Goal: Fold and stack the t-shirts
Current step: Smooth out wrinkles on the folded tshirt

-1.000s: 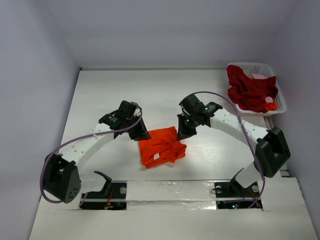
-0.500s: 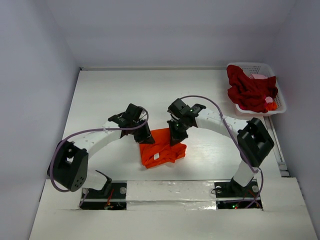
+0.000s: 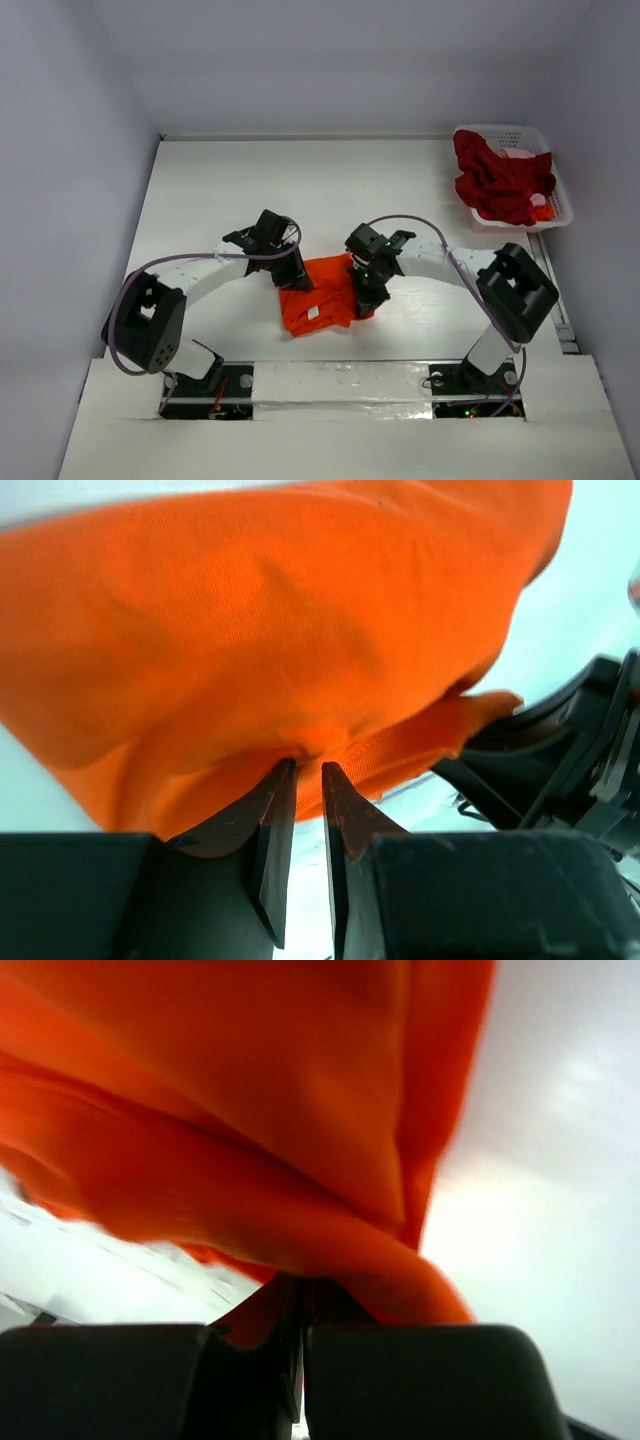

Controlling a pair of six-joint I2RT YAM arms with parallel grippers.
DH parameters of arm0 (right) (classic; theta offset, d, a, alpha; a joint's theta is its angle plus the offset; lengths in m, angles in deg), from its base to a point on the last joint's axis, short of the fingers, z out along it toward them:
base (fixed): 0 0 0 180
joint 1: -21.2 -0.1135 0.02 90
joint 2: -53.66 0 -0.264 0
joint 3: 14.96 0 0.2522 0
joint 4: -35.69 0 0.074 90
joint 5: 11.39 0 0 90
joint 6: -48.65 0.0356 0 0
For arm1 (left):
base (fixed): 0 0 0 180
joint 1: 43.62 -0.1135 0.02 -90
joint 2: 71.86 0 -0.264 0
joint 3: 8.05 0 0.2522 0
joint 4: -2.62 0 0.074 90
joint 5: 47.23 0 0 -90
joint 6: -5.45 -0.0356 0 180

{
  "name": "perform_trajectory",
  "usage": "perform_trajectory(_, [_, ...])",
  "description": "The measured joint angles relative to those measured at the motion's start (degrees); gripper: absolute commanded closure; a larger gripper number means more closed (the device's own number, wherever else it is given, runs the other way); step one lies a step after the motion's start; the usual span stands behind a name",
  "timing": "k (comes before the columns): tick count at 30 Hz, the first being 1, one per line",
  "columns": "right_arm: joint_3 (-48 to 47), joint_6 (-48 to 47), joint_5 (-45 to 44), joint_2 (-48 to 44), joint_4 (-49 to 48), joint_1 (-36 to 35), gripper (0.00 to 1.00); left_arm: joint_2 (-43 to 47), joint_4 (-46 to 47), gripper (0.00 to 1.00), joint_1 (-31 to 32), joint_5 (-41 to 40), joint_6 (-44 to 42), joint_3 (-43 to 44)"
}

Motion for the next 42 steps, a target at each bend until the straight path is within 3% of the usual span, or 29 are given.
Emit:
perform_trajectory(17, [10.3,1.9,-0.7,-9.6,-2.1,-0.1,1.00,-3.7,2.2,0.86,0.5,1.3,0.0,0.3])
perform_trajectory(25, [-5.4,1.4,-3.9,-11.7,3.8,-0.1,1.00,-3.7,2.2,0.85,0.5,1.3,0.0,0.5])
perform_trajectory(30, [-11.0,1.1,-4.0,-8.0,2.8,-0.1,1.00,-3.7,2.6,0.85,0.5,1.4,0.0,0.5])
perform_trajectory(37, [-11.3,0.8,-2.7,5.0,-0.7,-0.1,1.00,-3.7,3.3,0.85,0.5,1.7,0.0,0.5])
perform_trajectory(42, [-11.5,0.8,-1.9,8.1,-1.7,-0.1,1.00,-3.7,3.6,0.85,0.6,1.7,0.0,0.5])
